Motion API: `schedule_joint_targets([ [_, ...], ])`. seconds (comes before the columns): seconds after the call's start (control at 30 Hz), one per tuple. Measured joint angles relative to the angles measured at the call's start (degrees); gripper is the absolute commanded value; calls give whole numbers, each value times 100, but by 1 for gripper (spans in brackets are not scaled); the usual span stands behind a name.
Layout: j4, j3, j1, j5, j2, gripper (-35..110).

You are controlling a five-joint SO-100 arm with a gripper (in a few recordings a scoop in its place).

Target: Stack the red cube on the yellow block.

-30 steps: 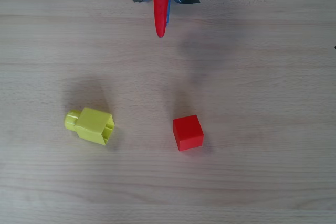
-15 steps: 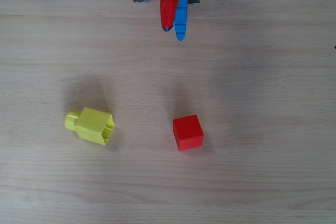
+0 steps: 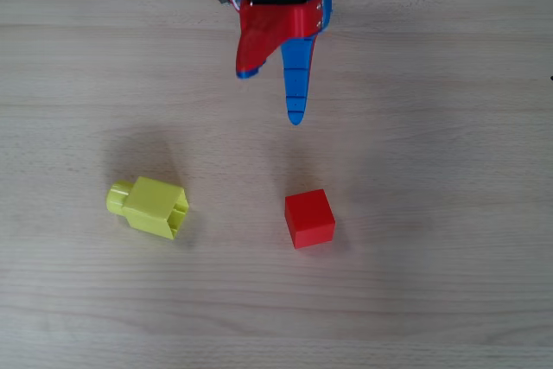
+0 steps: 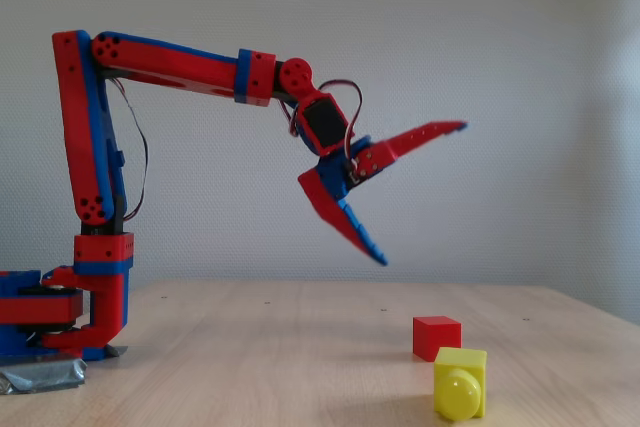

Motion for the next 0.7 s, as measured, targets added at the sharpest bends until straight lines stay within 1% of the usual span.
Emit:
schedule_joint_targets([
  [0.27,1292,-519,-44,-79,-510,80],
  [0.4,1679,-1028,-202,-448,-668,80],
  [0.47,1767,-1063,-237,-448,-712,80],
  [0.53,1846,-1072,-255,-387,-809,80],
  [0.57,2101,-1063,-264,-246,-844,81],
  [0.6,2232,-1020,-272,-62,-844,97],
  [0.67,2777,-958,-272,554,-905,92],
  [0.7,3032,-940,-264,606,-976,92],
])
